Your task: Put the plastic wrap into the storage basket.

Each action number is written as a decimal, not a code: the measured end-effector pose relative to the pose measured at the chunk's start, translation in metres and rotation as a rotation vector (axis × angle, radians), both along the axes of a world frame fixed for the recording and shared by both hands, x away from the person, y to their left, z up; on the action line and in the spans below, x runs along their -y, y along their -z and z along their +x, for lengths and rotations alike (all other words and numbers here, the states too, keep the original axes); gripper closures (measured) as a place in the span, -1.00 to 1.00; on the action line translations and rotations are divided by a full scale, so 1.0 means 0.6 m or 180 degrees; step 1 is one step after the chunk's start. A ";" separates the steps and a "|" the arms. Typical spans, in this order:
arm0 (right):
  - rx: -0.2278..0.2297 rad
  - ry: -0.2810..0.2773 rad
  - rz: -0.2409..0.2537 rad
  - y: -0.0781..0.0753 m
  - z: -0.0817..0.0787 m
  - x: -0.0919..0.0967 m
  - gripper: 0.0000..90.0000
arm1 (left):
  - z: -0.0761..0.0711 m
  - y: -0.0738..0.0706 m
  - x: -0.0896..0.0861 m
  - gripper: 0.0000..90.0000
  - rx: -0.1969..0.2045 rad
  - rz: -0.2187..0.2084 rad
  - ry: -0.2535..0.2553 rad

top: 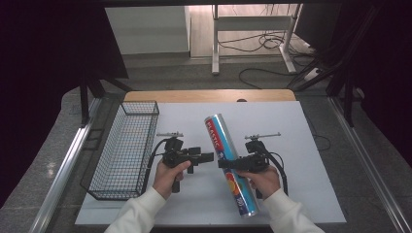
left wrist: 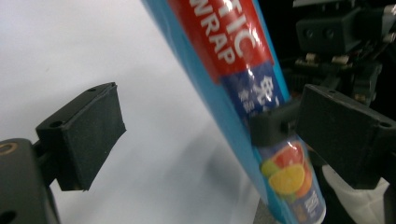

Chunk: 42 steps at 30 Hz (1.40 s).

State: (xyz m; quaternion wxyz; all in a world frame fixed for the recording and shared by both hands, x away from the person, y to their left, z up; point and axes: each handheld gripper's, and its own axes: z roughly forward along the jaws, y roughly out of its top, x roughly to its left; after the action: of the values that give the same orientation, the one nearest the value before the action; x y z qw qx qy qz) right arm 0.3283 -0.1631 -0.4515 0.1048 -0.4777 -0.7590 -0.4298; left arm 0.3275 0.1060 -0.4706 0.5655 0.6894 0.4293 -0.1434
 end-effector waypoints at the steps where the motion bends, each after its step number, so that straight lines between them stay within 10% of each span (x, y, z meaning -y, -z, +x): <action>1: 0.0008 -0.0003 0.0016 0.000 -0.002 -0.002 -0.28 | 0.005 0.001 0.000 -0.83 -0.0028 -0.0081 0.0005; 12: 0.0023 -0.0085 0.0141 0.002 -0.009 -0.018 -0.28 | 0.034 0.001 0.037 -0.83 -0.0069 -0.0356 0.0124; 38: 0.0005 -0.0209 0.0396 0.012 -0.009 -0.033 -0.32 | 0.047 -0.010 0.036 -0.32 -0.0327 -0.0482 0.0179; 42: -0.0002 -0.0228 0.0378 0.012 -0.008 -0.033 -0.31 | 0.045 -0.017 0.041 -0.31 -0.0238 -0.0337 0.0247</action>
State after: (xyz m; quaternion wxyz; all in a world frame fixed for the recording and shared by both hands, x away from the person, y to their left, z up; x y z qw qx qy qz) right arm 0.3237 -0.1433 -0.4588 0.1485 -0.4433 -0.7488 -0.4698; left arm 0.3544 0.0814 -0.4602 0.5787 0.6689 0.4149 -0.2135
